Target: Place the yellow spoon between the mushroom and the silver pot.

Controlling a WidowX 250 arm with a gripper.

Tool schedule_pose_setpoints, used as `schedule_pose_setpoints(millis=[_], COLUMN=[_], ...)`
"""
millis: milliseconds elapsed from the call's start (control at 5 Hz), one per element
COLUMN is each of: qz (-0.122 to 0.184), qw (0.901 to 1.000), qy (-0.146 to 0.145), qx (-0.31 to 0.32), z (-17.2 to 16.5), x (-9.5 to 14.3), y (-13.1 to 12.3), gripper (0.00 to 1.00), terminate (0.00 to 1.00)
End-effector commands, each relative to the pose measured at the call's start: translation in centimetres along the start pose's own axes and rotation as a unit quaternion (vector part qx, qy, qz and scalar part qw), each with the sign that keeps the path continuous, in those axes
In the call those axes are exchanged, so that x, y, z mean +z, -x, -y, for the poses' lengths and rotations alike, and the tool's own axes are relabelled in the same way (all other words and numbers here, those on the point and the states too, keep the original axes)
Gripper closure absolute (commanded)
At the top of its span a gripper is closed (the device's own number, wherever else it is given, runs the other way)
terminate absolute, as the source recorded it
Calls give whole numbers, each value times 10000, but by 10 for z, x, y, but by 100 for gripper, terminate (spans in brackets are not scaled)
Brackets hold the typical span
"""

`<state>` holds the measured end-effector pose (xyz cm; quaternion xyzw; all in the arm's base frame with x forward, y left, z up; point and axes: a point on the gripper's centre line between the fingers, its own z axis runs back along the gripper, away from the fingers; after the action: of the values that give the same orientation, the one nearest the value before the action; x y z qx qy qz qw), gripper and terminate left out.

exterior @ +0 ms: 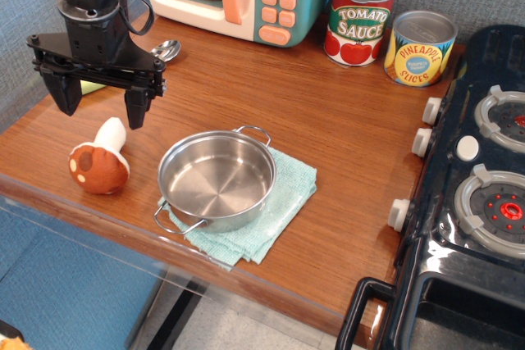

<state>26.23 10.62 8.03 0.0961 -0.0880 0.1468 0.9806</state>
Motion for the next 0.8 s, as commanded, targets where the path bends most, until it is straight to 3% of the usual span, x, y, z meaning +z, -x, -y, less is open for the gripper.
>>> schedule_pose_setpoints(millis=[0,600], qz=[0,-19], qw=[10000,9983], qy=[0,445], qx=[0,-372], z=[0,-35], x=[0,-37], y=[0,-97], gripper=[0,0], terminate=[0,0])
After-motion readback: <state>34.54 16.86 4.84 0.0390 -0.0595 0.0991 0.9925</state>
